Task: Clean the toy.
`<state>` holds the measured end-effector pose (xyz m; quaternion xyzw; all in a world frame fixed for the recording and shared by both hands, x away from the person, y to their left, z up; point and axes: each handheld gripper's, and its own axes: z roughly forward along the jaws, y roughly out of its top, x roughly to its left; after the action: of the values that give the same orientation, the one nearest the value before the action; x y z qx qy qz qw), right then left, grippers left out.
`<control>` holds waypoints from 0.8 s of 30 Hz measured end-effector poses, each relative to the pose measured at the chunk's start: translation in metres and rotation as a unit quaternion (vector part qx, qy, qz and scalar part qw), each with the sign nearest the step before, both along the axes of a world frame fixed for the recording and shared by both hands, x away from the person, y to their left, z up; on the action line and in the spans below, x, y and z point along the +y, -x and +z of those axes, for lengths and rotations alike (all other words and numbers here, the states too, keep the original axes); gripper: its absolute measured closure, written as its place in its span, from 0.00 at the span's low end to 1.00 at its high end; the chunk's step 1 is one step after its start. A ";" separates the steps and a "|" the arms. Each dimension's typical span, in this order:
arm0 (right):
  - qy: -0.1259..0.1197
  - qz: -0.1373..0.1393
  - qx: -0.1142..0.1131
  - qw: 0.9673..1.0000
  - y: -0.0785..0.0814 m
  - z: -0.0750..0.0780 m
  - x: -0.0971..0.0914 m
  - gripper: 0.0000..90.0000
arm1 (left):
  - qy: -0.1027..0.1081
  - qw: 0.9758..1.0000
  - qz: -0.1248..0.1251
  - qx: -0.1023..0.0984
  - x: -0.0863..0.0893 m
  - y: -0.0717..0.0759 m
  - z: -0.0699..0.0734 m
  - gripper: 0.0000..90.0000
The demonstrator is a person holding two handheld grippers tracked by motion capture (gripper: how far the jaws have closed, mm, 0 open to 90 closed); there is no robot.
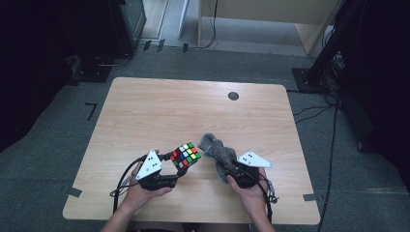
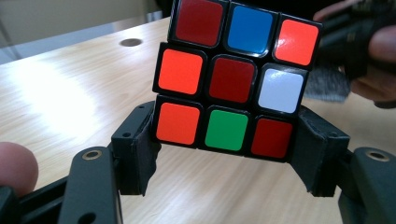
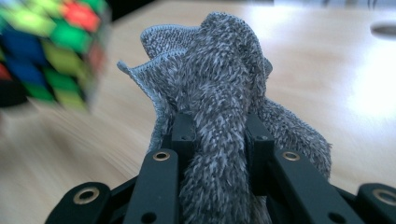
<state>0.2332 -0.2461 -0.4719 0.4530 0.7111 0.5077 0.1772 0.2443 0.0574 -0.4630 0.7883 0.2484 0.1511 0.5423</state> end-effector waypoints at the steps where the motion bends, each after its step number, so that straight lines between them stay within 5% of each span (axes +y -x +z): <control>1: -0.013 0.003 -0.006 1.000 0.002 0.004 0.002 0.80 | 0.000 1.000 -0.002 0.001 -0.001 0.000 0.000 0.36; 4: -0.047 0.021 -0.026 0.998 0.009 0.014 0.006 0.80 | -0.007 1.000 -0.002 0.001 -0.002 0.001 0.001 0.36; 7: -0.082 0.052 -0.064 0.993 0.019 0.029 0.010 0.80 | -0.041 0.999 0.000 -0.008 -0.008 0.003 -0.002 0.36; 10: -0.083 0.099 -0.082 0.988 0.028 0.045 0.024 0.80 | -0.069 0.998 -0.003 -0.013 -0.018 0.006 -0.004 0.36; 12: -0.032 0.118 -0.095 0.988 0.035 0.049 0.041 0.79 | -0.091 0.996 -0.005 -0.018 -0.025 0.009 -0.003 0.37; 14: 0.046 0.126 -0.115 0.984 0.042 0.047 0.059 0.77 | -0.122 0.992 0.006 -0.022 -0.033 0.013 -0.001 0.37; 16: 0.122 0.105 -0.138 0.977 0.046 0.042 0.071 0.76 | -0.145 0.989 0.014 -0.025 -0.035 0.014 0.000 0.37; 18: 0.182 0.083 -0.150 0.968 0.044 0.038 0.073 0.76 | -0.133 0.991 0.007 -0.014 -0.036 0.015 0.004 0.37; 19: 0.206 0.071 -0.151 0.964 0.043 0.036 0.073 0.76 | -0.143 0.990 0.008 -0.015 -0.038 0.016 0.006 0.37; 21: 0.216 0.068 -0.156 0.962 0.043 0.035 0.071 0.76 | -0.156 0.987 0.011 -0.020 -0.042 0.017 0.008 0.37; 24: 0.210 0.108 -0.165 0.958 0.048 0.038 0.079 0.76 | -0.152 0.988 0.002 -0.014 -0.043 0.017 0.004 0.37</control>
<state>0.1849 -0.1674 -0.4344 0.2361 0.8073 0.4303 0.3276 0.2272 0.0139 -0.4591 0.8588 0.2165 0.1993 0.4194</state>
